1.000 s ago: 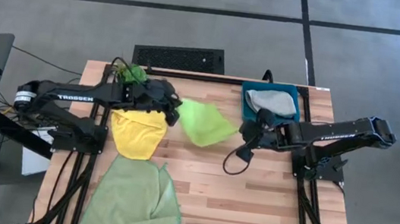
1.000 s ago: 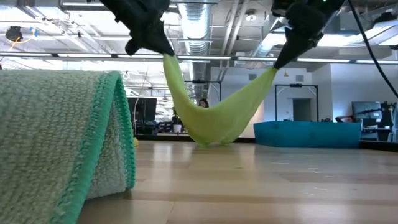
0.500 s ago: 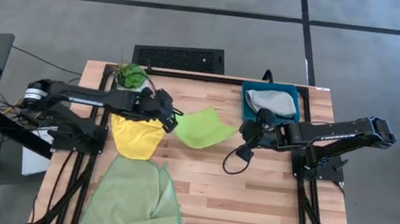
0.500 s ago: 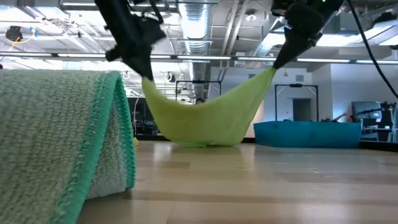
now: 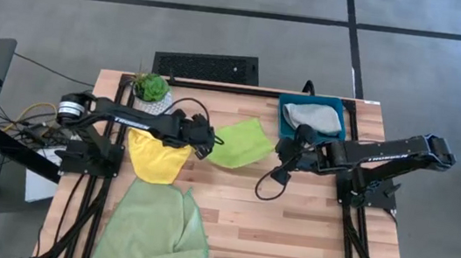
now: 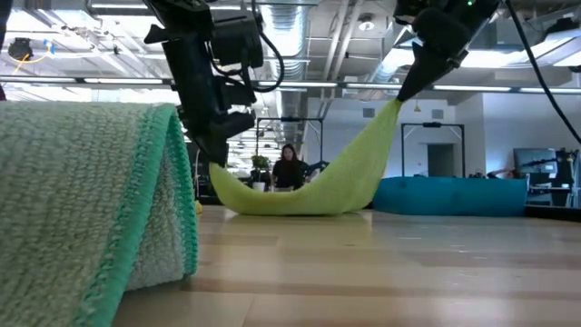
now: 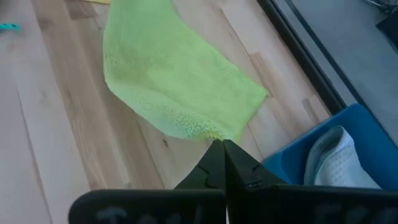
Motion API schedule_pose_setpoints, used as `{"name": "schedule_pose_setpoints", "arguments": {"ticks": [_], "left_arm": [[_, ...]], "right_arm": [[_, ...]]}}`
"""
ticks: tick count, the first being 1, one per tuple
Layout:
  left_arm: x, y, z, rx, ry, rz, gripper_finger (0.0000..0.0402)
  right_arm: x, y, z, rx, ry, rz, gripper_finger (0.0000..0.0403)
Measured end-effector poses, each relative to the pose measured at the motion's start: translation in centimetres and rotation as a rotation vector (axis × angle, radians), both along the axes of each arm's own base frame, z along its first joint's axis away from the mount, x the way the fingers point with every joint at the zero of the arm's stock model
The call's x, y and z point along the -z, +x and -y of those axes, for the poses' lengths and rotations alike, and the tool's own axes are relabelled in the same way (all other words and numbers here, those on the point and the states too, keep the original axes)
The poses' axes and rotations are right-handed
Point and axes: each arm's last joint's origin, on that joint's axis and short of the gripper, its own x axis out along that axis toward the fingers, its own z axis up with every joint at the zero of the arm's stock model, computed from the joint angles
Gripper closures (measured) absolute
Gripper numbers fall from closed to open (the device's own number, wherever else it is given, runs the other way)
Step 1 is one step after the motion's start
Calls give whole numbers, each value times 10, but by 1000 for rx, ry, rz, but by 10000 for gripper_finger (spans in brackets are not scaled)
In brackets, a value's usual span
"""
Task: Fold microfiber towels
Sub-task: Fold the light green microfiber towel
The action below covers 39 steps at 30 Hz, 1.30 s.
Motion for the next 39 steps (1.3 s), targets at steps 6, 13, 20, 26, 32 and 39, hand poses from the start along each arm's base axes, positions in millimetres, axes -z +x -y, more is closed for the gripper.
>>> {"name": "schedule_pose_setpoints", "arguments": {"ticks": [6,13,20,26,32,39], "left_arm": [[0,1,4,-7,-14,13,401],[6,0,8,9,-65,34,401],[16,-5,10,1,-99,26,401],[18,-7,10,21,-94,8,402],[18,-7,10,83,-78,-30,401],[18,-7,8,99,-73,-43,386]], "right_arm": [[1,-1,-1,-32,50,-20,395],[3,-1,-6,-114,182,-44,395],[4,-2,-9,-171,276,-74,395],[5,-3,-8,-166,271,-81,395],[5,-3,-8,-159,258,-78,395],[5,-3,-8,-149,242,-76,395]]}}
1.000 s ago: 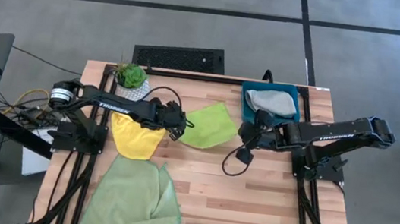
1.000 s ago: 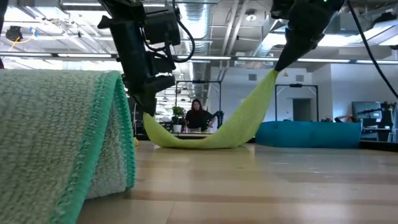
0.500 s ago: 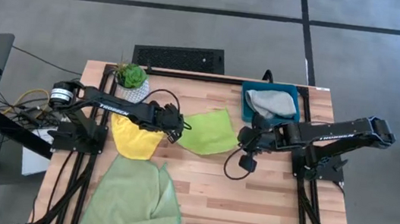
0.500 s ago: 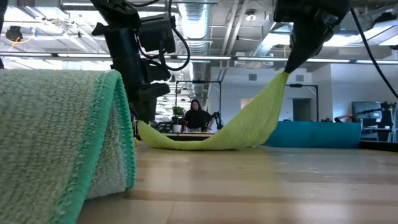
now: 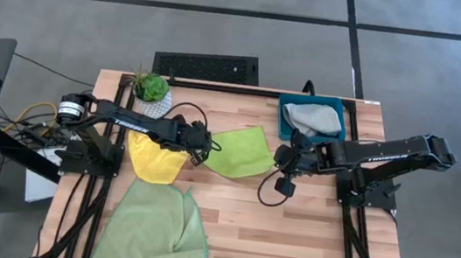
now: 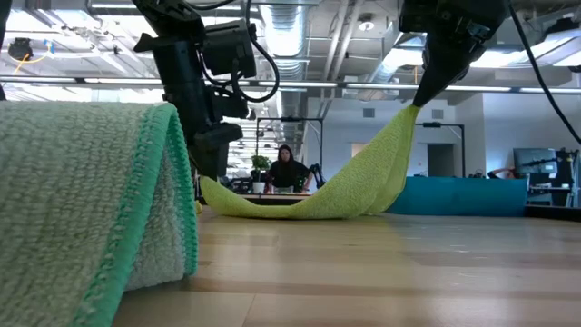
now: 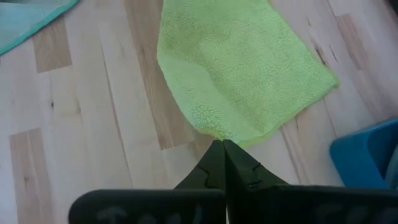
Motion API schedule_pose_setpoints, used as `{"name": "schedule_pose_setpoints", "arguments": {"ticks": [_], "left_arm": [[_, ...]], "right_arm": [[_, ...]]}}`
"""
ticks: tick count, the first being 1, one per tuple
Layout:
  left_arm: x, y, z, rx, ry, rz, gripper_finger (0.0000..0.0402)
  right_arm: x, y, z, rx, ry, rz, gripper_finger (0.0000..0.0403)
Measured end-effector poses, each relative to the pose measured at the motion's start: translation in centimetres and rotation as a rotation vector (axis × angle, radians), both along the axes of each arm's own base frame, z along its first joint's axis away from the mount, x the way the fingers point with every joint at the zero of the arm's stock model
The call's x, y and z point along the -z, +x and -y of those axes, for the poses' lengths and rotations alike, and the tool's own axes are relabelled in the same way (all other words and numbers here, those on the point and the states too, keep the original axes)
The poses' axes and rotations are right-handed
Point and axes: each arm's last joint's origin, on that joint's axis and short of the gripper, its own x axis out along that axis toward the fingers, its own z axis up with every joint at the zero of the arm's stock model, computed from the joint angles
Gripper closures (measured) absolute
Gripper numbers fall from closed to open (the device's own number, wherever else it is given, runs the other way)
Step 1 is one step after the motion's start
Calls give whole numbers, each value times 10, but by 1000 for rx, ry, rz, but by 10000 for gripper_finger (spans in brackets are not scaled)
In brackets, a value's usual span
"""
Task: Fold microfiber towels
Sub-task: Fold the light green microfiber towel
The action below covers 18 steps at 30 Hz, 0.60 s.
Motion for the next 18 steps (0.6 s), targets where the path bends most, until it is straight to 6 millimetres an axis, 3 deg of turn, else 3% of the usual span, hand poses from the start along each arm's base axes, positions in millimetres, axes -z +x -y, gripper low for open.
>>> {"name": "schedule_pose_setpoints", "arguments": {"ticks": [11,18], "left_arm": [[-4,0,-7,18,13,-11,305],[-39,0,1,88,48,85,303]], "right_arm": [[-4,6,8,78,-80,76,395],[-38,15,28,96,-122,171,395]]}}
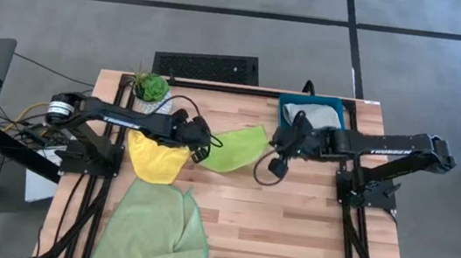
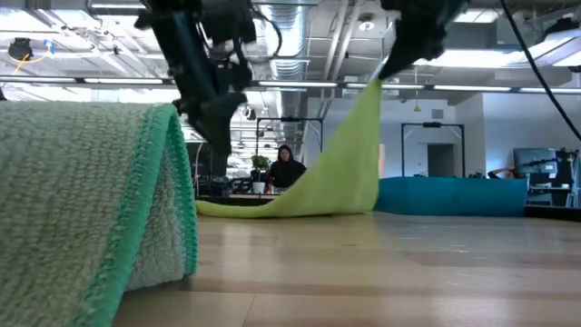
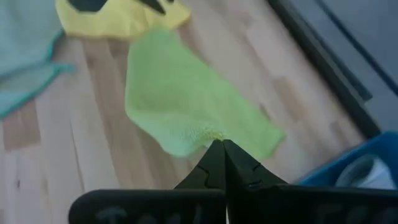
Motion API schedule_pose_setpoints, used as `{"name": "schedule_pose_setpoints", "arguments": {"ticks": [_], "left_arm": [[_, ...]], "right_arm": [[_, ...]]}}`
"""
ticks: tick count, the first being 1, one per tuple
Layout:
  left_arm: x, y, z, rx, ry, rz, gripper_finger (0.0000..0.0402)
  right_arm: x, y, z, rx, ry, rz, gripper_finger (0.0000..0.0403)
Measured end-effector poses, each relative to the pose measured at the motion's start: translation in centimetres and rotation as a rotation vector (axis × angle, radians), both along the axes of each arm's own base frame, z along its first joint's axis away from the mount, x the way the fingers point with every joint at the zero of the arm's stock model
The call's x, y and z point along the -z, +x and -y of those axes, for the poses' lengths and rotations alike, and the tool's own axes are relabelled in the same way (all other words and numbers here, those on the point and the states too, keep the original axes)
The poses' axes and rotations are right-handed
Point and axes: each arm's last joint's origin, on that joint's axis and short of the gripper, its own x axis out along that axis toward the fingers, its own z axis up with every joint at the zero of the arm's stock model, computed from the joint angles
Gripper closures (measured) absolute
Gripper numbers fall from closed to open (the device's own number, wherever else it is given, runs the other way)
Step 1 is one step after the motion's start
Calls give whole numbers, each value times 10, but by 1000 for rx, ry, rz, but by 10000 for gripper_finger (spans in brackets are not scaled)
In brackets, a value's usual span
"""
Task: Fold microfiber towels
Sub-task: Fold the light green microfiber towel
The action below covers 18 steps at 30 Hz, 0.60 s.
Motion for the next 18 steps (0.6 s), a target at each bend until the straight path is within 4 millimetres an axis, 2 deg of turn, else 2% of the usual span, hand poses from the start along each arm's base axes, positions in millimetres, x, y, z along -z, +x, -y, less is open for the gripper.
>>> {"name": "schedule_pose_setpoints", "arguments": {"ticks": [4,7,14,18], "left_arm": [[-22,-4,4,19,14,103,304],[-32,2,10,95,53,190,304],[-36,18,37,498,274,250,304],[-42,23,46,578,235,357,304]], "right_arm": [[-24,4,9,-17,-47,65,395],[-39,9,16,-9,-71,158,395],[-59,13,31,28,-106,274,395],[-65,12,39,59,-112,293,395]]}}
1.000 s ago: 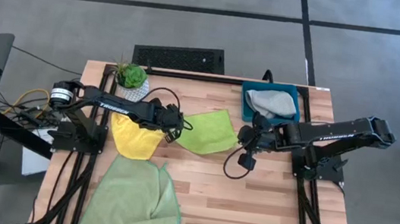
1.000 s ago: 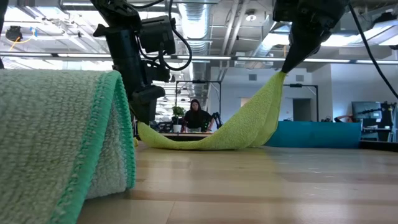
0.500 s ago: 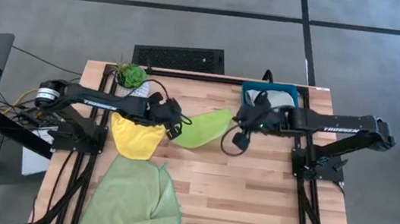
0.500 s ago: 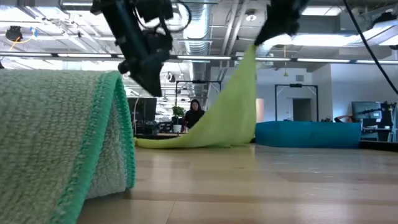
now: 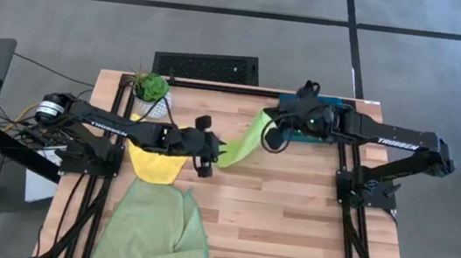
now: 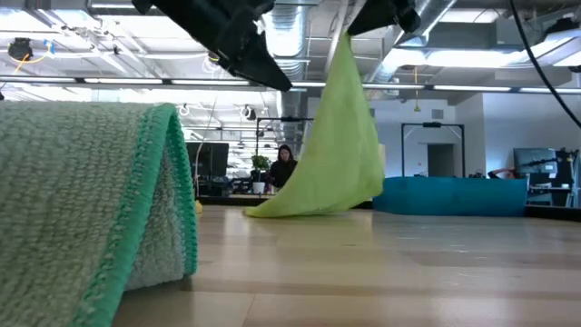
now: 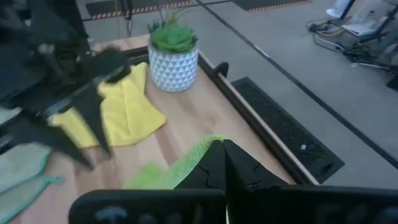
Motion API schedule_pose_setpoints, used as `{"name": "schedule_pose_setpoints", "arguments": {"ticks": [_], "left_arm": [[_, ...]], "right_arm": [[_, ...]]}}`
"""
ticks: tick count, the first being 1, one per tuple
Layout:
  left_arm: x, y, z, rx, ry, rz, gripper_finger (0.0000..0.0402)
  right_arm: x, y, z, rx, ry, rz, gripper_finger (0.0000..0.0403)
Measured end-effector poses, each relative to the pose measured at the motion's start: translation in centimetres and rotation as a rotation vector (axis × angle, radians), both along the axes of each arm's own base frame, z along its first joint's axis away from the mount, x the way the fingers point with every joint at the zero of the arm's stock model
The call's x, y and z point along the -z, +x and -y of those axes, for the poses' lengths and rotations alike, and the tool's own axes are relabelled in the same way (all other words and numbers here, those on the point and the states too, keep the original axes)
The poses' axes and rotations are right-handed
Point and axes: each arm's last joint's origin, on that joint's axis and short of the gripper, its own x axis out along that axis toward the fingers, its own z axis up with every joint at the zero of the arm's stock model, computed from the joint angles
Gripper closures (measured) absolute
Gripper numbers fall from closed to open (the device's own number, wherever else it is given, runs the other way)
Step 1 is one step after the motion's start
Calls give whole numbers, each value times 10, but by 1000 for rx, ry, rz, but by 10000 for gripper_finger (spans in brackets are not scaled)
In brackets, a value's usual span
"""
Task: Fold microfiber towels
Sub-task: Fold the light green microfiber towel
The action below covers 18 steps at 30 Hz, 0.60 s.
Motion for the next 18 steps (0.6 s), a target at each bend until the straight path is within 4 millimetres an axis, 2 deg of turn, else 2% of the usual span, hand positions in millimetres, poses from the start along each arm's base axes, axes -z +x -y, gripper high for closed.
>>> {"name": "schedule_pose_setpoints", "arguments": {"ticks": [3,9,13,18], "left_arm": [[8,7,7,93,-25,-5,304],[38,33,22,160,95,-3,304],[48,44,24,103,110,57,304],[64,51,23,-7,72,70,304]], "right_arm": [[-4,-1,4,17,-2,15,395],[-13,2,11,36,-11,103,395],[-21,2,11,28,-10,139,395],[-41,-1,11,25,-26,199,395]]}}
